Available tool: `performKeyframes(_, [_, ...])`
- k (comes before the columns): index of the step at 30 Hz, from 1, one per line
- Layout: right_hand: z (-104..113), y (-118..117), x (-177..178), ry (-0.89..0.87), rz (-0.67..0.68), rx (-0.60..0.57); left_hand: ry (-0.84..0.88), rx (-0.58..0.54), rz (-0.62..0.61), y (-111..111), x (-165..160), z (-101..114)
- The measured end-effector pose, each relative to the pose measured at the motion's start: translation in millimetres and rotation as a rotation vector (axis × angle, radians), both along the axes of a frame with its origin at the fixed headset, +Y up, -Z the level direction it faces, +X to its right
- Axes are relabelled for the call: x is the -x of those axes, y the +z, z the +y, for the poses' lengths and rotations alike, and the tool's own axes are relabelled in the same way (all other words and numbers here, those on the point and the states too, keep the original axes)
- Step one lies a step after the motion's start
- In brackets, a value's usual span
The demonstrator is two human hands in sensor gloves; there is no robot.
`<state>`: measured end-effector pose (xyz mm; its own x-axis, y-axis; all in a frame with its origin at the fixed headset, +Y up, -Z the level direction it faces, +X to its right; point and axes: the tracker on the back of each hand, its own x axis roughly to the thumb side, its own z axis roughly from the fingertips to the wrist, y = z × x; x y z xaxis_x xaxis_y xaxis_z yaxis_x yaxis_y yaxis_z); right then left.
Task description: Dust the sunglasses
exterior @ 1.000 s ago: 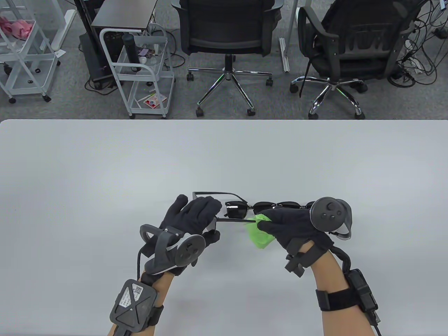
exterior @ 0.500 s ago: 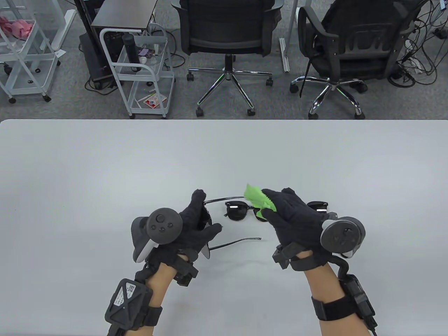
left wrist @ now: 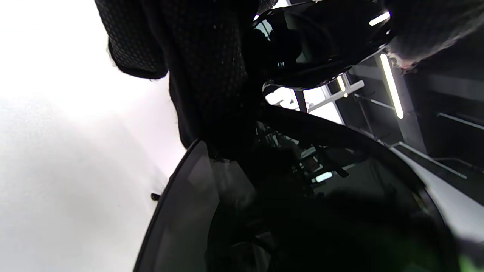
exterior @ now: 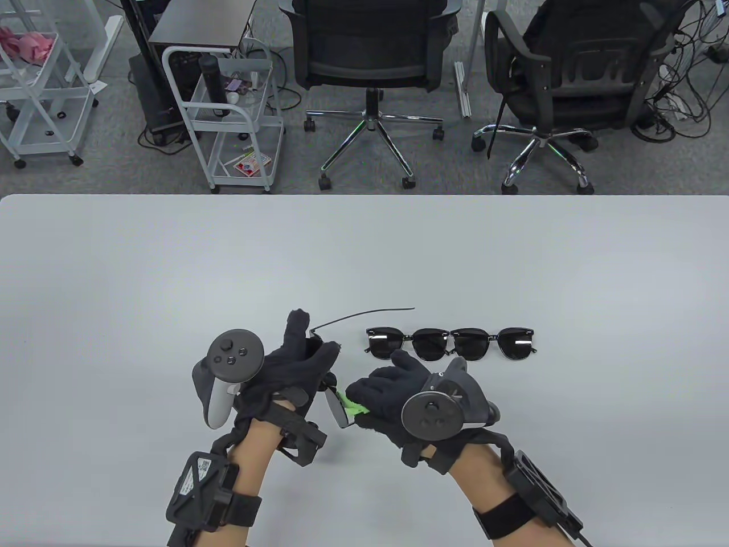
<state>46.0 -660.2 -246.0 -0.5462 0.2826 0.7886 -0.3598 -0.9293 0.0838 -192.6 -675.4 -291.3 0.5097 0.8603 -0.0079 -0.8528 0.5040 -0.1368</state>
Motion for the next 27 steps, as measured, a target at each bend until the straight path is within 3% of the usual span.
performKeyframes(4, [-4.4,2.5,8.7,0.075,0.036,-0.001,0.085,0.025,0.015,-1.9,6.7,-2.7])
performKeyframes(7, [-7.8,2.3,11.8,0.133,0.058,0.067,0.096,0.029,0.021,-3.6,8.6,-4.1])
performKeyframes(11, [-10.9,-1.0,10.2,0.095,0.05,0.098,0.137,0.055,0.009,-3.6,6.5,-6.2])
performKeyframes(19, [-1.9,7.8,15.8,0.16,0.007,-0.188,0.266,0.131,0.008,-4.1,7.8,-12.7])
performKeyframes(23, [3.8,12.1,17.5,0.124,0.024,-0.234,0.352,0.188,0.011,-5.0,9.2,-20.7])
performKeyframes(27, [0.7,12.6,20.3,0.261,0.037,-0.261,0.333,0.213,-0.052,-4.5,-2.2,-27.3])
